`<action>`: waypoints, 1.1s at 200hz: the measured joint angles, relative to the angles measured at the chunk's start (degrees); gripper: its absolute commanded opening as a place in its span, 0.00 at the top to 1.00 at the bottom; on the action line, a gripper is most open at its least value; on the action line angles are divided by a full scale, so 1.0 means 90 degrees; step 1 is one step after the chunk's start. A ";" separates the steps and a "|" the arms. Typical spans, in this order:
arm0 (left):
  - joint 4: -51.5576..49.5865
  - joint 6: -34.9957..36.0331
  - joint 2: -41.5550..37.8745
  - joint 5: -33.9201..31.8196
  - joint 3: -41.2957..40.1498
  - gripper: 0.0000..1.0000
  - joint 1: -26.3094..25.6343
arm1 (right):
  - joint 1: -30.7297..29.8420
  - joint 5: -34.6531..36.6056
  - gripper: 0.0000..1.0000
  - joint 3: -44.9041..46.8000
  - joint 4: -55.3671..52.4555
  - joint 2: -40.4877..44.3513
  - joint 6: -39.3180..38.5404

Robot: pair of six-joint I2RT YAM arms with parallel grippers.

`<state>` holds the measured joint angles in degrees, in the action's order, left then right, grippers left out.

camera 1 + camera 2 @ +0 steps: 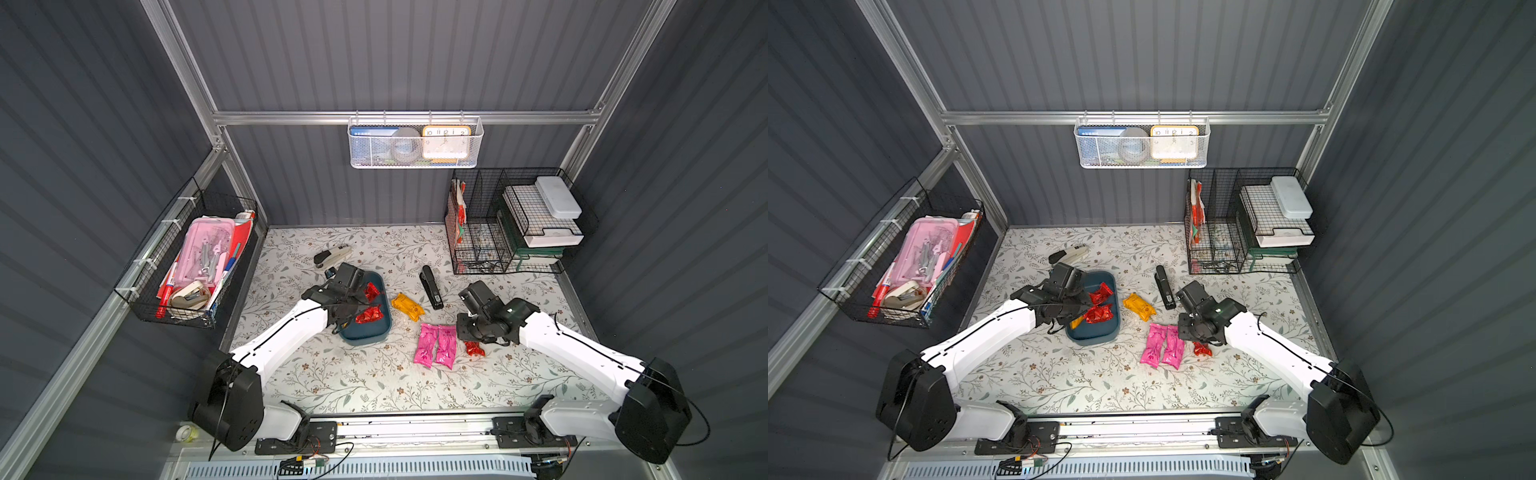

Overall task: Take the tea bags out of the storage box
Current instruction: Pick up the tea bag from the storage box, then place the tea bag at the center of the board.

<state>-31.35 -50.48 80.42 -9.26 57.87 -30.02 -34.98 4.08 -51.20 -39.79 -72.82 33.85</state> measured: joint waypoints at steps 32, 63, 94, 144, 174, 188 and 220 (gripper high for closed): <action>0.0022 0.0651 0.0085 0.0816 0.0000 1.00 0.0000 | 0.0000 -0.0005 0.67 0.0000 -0.0002 0.0000 0.0000; 0.0080 0.1224 0.0138 0.1600 0.0068 1.00 -0.0002 | 0.0000 -0.0005 0.67 0.0017 -0.0005 0.0022 0.0007; 0.0000 0.1766 0.0146 0.1933 0.0413 1.00 -0.0284 | 0.0000 0.0000 0.67 0.0134 -0.0007 0.0172 0.0034; -0.0197 0.2618 0.0573 0.2040 0.0818 1.00 -0.1734 | 0.0000 0.0000 0.67 0.0204 -0.0007 0.0267 0.0126; -0.0432 0.3028 0.1360 0.1690 0.1190 1.00 -0.2118 | 0.0000 0.0002 0.67 0.0265 -0.0007 0.0355 0.0185; -0.0517 0.3213 0.1666 0.1467 0.1294 1.00 -0.2259 | 0.0000 0.0005 0.67 0.0338 -0.0007 0.0510 0.0216; -0.0726 0.3529 0.2319 0.1069 0.1421 1.00 -0.2421 | 0.0000 0.0027 0.67 0.0401 -0.0015 0.0692 0.0274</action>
<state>-37.89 -18.72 101.30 0.36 70.65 -51.81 -34.98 4.32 -47.59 -39.92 -66.59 36.32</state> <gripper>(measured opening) 0.046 0.329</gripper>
